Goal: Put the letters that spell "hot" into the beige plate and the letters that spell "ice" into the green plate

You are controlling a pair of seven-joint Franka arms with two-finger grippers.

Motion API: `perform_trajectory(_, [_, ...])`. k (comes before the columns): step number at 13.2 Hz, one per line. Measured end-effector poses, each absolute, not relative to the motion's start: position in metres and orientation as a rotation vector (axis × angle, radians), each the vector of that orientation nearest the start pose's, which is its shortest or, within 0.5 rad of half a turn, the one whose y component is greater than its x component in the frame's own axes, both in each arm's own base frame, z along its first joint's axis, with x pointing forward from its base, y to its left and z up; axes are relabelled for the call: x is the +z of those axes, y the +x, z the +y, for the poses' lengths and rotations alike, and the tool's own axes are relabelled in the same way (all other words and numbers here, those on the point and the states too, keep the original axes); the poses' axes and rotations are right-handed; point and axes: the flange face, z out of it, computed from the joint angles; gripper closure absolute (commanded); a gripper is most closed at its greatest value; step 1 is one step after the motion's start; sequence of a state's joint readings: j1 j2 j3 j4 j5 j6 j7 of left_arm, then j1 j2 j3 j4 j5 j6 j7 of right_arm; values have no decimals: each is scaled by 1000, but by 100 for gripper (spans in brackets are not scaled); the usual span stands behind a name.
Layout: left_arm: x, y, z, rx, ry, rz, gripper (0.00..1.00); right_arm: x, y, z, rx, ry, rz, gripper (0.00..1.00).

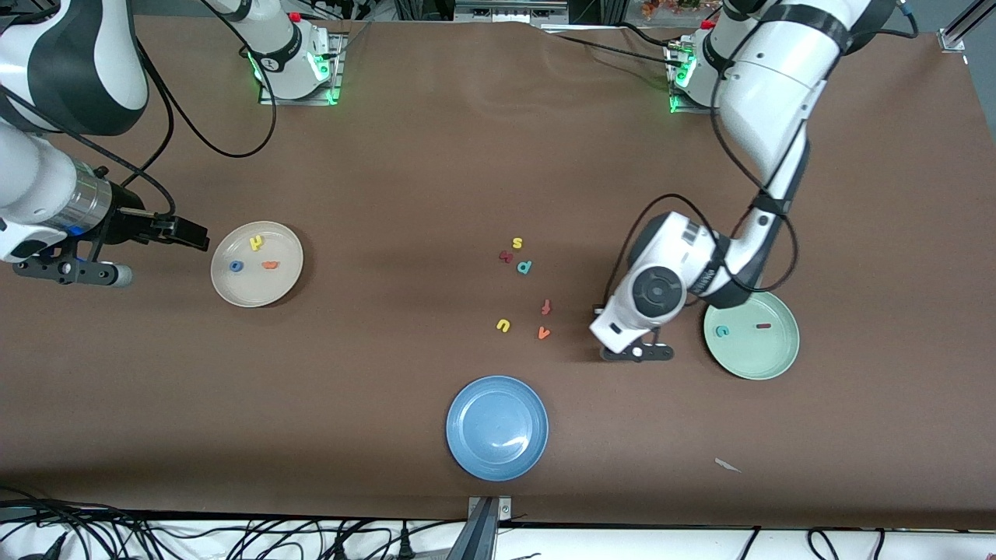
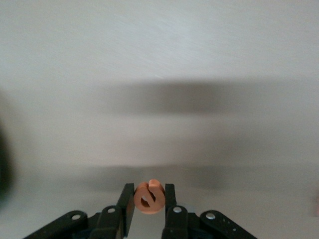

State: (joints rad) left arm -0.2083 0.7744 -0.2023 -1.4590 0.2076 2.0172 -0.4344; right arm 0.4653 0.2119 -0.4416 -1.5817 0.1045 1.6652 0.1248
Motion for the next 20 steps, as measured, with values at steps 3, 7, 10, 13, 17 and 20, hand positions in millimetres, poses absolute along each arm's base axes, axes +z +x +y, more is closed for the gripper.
perform_trajectory(3, [220,671,-181,290,-2965,237,85,514,609,46,170,-3127,177,1])
perform_trajectory(7, [224,686,-102,341,-2962,401,84,514,609,46,170,-3127,178,1])
perform_trajectory(10, [222,690,-49,374,-2970,475,1,514,609,46,170,-3127,178,1])
perform_trajectory(13, [223,691,-13,382,-2981,488,0,514,609,45,169,-3127,181,1])
perform_trajectory(17, [246,696,-11,327,-2985,469,0,514,609,44,169,-3127,183,1])
perform_trajectory(20, [269,696,-21,297,-3012,368,0,514,609,44,168,-3128,183,1])
